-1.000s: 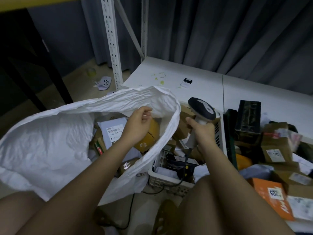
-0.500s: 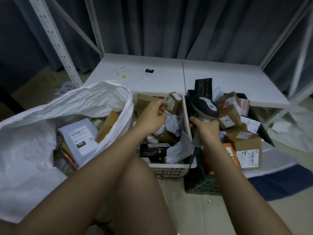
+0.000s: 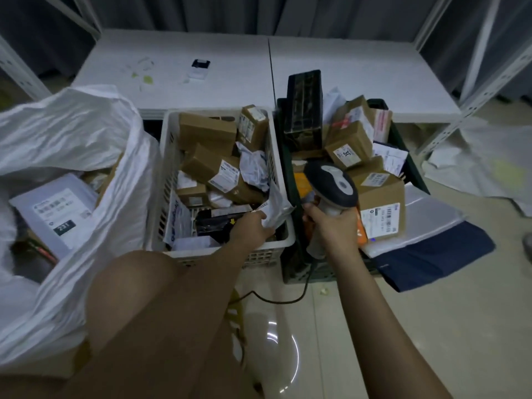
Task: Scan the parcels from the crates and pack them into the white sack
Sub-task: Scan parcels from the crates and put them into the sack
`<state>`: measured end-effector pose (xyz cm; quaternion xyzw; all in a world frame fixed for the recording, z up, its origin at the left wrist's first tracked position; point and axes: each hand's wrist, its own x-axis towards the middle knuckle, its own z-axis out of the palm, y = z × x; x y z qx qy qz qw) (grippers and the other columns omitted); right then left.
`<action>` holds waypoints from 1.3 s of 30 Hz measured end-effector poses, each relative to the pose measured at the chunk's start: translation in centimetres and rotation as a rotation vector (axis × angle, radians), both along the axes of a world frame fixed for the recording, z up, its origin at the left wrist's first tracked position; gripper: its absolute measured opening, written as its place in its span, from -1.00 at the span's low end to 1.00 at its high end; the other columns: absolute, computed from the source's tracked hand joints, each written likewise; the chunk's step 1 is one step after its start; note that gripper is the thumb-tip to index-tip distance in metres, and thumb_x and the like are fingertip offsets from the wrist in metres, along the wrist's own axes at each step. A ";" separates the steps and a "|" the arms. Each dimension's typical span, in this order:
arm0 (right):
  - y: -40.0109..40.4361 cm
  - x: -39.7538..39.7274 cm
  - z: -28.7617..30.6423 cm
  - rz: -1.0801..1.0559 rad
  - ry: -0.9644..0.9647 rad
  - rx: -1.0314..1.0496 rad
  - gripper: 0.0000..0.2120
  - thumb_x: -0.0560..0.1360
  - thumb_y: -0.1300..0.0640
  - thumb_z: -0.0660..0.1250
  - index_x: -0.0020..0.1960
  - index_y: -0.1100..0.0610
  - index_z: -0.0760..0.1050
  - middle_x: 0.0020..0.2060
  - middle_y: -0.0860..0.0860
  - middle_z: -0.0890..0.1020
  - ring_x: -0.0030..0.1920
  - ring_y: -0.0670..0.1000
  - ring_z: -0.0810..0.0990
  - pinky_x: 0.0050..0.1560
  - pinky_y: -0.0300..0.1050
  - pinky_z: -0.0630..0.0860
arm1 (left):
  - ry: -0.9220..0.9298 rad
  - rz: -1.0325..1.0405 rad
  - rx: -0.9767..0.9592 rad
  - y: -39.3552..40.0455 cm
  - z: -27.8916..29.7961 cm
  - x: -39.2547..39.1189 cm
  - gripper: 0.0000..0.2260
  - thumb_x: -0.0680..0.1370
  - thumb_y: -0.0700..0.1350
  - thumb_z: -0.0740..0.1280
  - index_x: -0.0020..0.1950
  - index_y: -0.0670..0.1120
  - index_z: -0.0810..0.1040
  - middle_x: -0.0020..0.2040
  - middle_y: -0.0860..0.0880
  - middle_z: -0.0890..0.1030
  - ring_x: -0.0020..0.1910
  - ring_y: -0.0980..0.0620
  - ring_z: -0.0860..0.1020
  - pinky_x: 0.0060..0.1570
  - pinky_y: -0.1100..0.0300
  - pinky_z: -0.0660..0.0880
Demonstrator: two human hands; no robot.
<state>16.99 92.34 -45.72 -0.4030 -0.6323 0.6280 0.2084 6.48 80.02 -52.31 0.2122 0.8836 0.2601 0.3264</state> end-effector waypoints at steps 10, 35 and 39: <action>-0.7 -2.6 1.0 0.014 0.072 -0.045 -0.91 0.42 0.24 0.49 -0.17 0.14 0.57 -0.24 0.06 0.66 -0.16 0.03 0.65 -0.18 -0.13 0.57 | 0.131 0.384 0.395 0.2 5.8 -4.5 -0.78 0.54 -0.13 0.36 -0.28 -0.13 0.46 -0.36 -0.05 0.48 -0.30 -0.02 0.50 -0.27 0.15 0.47; -18.9 -11.2 20.5 0.414 0.449 0.041 -0.86 0.38 0.27 0.51 -0.15 0.10 0.61 -0.16 0.02 0.69 -0.04 0.05 0.66 0.05 -0.01 0.62 | 0.265 0.801 0.929 -25.8 27.8 -4.7 -0.86 0.61 -0.12 0.26 0.12 -0.07 0.55 0.09 -0.03 0.57 0.13 -0.01 0.53 0.11 0.12 0.52; -19.0 -10.2 23.1 0.522 0.538 0.036 -0.83 0.38 0.31 0.52 -0.11 0.11 0.60 -0.21 -0.01 0.68 -0.14 -0.05 0.66 -0.09 -0.16 0.61 | 0.364 0.732 0.829 -27.9 27.6 -5.5 -0.65 0.61 -0.06 0.26 0.39 -0.04 0.39 0.34 0.01 0.45 0.29 0.03 0.43 0.26 0.14 0.38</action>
